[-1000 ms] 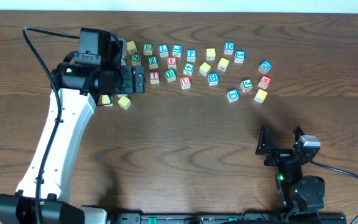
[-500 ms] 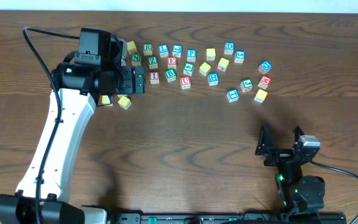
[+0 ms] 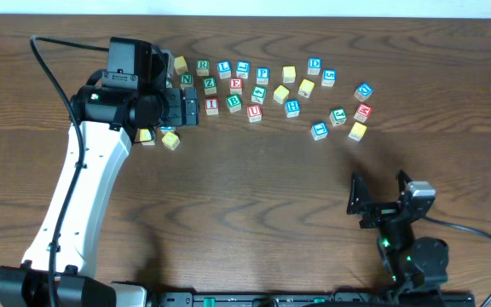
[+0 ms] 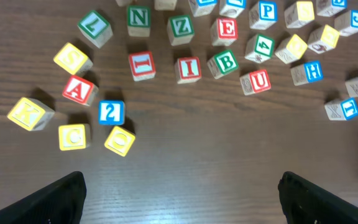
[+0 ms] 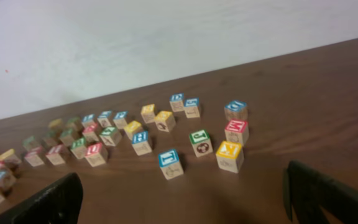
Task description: Spell out NEURIPS
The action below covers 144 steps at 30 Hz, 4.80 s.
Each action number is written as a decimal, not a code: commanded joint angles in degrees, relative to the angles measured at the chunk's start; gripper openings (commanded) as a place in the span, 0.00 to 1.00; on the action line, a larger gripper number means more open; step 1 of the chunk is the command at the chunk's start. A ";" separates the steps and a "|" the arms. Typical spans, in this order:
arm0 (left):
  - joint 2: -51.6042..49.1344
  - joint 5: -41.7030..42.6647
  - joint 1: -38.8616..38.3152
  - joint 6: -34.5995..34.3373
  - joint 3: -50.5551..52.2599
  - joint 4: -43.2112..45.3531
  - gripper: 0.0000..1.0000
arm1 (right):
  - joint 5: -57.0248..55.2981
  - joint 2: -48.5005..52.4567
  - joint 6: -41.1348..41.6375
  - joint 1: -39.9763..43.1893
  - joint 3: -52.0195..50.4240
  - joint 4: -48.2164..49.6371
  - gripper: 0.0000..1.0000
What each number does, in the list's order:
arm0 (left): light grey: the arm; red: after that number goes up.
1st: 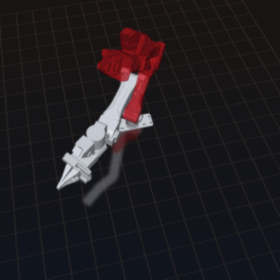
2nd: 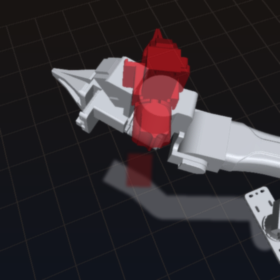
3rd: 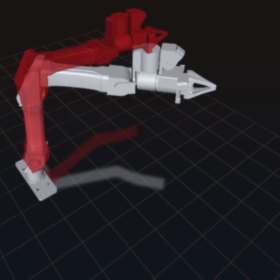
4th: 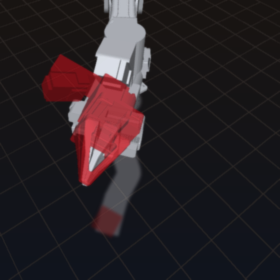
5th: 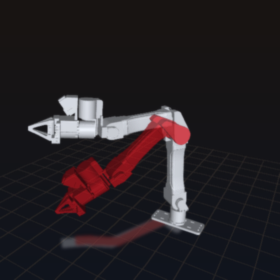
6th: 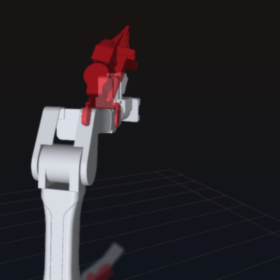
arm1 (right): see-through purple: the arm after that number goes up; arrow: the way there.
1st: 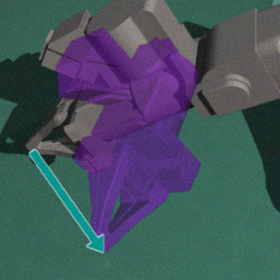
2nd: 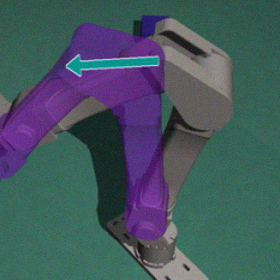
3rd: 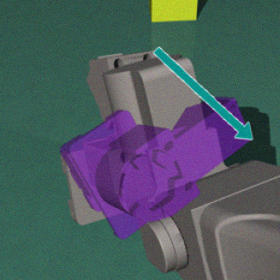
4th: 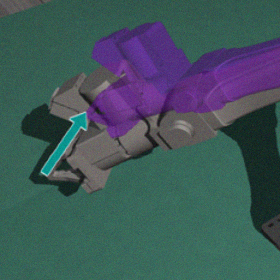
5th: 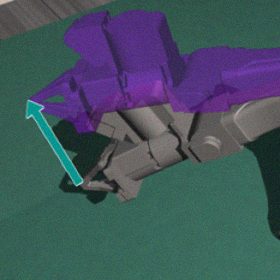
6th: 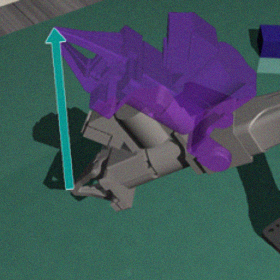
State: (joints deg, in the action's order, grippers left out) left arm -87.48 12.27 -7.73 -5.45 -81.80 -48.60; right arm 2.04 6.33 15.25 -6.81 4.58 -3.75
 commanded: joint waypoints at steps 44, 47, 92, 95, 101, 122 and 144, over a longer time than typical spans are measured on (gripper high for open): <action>-0.39 -5.44 4.55 0.26 -10.27 -4.68 0.97 | 17.59 102.55 -11.26 -2.93 102.51 -51.08 0.99; -0.79 -5.44 4.55 0.26 -10.25 -5.14 0.98 | 17.57 103.01 -11.26 -2.95 102.49 -50.95 0.99; -11.32 -3.50 4.39 -3.21 -10.25 0.17 0.98 | 16.50 103.21 -10.80 -3.41 101.57 -51.34 0.99; -11.32 -3.50 4.39 -3.21 -10.25 0.61 0.98 | 16.55 103.21 -10.56 -3.43 101.57 -51.39 0.99; -11.32 -3.50 4.42 -3.17 -10.25 1.31 0.98 | 16.52 103.21 -9.92 -3.41 101.57 -51.36 0.99; -11.37 -3.54 4.44 -4.07 -18.80 1.31 0.98 | 16.26 103.21 -9.94 -3.41 101.57 -51.32 0.99; -14.27 -7.41 -0.39 -4.76 -21.35 0.00 0.97 | 5.35 103.21 -0.26 -3.37 101.57 -55.60 0.99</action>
State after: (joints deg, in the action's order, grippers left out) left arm -99.55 6.37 -7.01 -9.37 -101.73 -48.03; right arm 14.52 109.40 8.45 -9.72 105.78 -58.46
